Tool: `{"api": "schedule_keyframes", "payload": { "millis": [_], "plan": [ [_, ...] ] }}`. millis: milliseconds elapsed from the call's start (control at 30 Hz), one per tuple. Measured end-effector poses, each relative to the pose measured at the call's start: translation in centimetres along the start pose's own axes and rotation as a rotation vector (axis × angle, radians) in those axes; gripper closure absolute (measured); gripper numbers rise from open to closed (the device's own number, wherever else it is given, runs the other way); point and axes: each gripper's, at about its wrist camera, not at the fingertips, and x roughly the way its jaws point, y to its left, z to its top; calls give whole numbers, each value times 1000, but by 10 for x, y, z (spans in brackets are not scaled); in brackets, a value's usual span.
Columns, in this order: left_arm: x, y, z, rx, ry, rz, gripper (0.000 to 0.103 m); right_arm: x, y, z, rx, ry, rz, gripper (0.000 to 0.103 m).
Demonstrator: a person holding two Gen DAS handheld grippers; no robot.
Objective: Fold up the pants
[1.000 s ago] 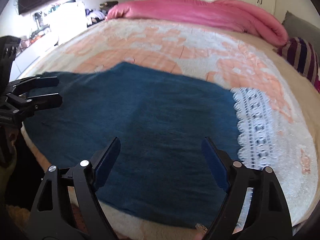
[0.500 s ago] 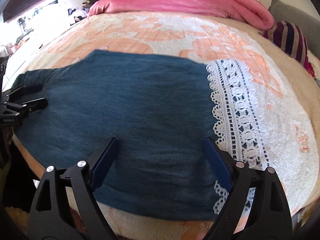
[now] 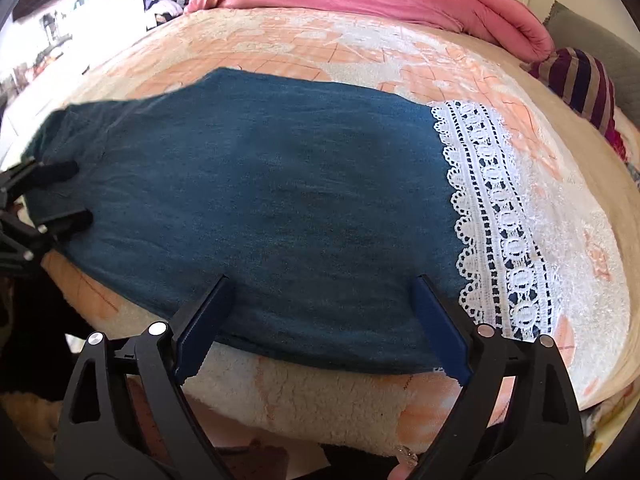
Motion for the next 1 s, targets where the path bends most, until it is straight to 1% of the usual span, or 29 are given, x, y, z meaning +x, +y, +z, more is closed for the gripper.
{"api": "schedule_keyframes", "payload": {
  "millis": [33,67,100,167,300,333,400,500,600,800,1000],
  "plan": [
    [-4,0,0,-6,-4,-11,10,-7,-2,0,13,-24,24,18],
    [-7,0,1,-14,-8,-24,10,-17,-6,1,28,-61,50,15],
    [-11,-1,2,-23,-15,-44,10,-25,-8,1,39,-88,54,13],
    [-22,-3,5,-29,-37,-85,10,-38,-12,2,54,-124,42,10],
    [-41,-13,18,-13,-87,-102,10,-57,-27,2,95,-173,19,9],
    [-46,-14,22,-15,-99,-114,5,-61,-32,1,112,-185,12,9],
    [-53,-18,29,-15,-121,-133,4,-67,-41,-1,138,-200,8,9],
    [-60,-26,40,5,-143,-140,4,-73,-54,-4,168,-215,-1,9],
    [-59,-34,52,27,-143,-136,4,-77,-64,-8,202,-224,-14,9],
    [-53,-54,75,74,-141,-157,4,-78,-81,-18,262,-235,-18,9],
    [-40,-80,98,149,-130,-165,4,-72,-93,-23,318,-229,8,9]
  ]
}}
